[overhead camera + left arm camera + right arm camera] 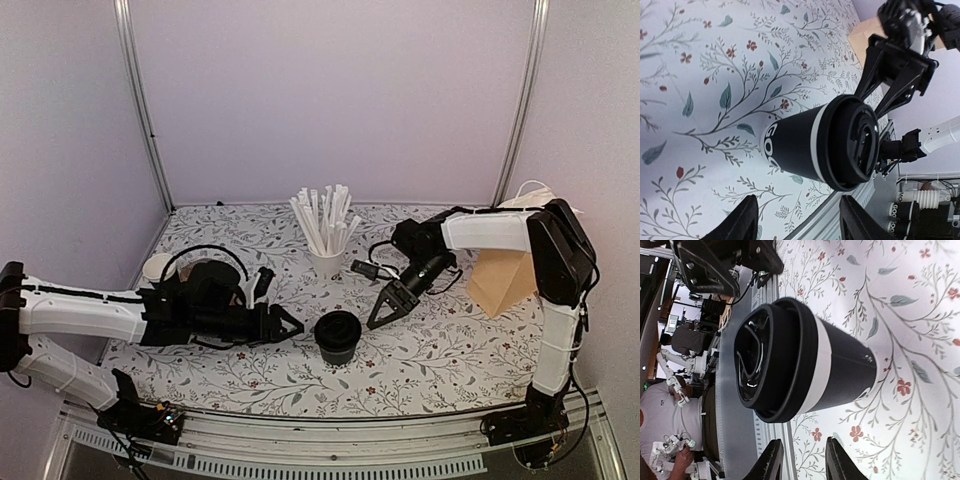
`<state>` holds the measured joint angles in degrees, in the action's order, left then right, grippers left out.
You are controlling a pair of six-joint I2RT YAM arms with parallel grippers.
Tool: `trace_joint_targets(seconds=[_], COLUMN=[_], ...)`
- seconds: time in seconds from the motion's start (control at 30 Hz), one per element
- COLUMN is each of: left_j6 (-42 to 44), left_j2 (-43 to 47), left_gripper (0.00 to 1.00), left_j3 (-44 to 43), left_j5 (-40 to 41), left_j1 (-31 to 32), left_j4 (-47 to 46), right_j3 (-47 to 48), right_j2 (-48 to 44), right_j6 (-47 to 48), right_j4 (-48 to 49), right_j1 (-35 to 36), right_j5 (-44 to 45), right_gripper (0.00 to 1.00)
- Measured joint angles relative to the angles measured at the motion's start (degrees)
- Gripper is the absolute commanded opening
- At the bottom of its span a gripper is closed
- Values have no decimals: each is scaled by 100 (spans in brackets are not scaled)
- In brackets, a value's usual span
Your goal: Pack the takeout coffee
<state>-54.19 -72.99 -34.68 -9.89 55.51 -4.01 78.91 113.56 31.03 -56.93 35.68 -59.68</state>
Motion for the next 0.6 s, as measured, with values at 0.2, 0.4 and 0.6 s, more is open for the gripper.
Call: trace_joint_targets(seconds=[0.2,0.4,0.6], left_j6=[-804,-1084,-1167], left_j2=[22,-280,-778], left_gripper=[57,55,54], left_j3=[577,586,570], left_j5=[-280,-577,-885], left_j1=[98,114,114], left_j4=[-507,-1200,-1681], right_j3=[514,793,791], right_j2=[-98,68,234], right_j6=[-367,-540,-570], right_j4=[306,345,286], right_j1=[-94,-120,-120], right_j5=[247,118,0], right_gripper=[31,32,34])
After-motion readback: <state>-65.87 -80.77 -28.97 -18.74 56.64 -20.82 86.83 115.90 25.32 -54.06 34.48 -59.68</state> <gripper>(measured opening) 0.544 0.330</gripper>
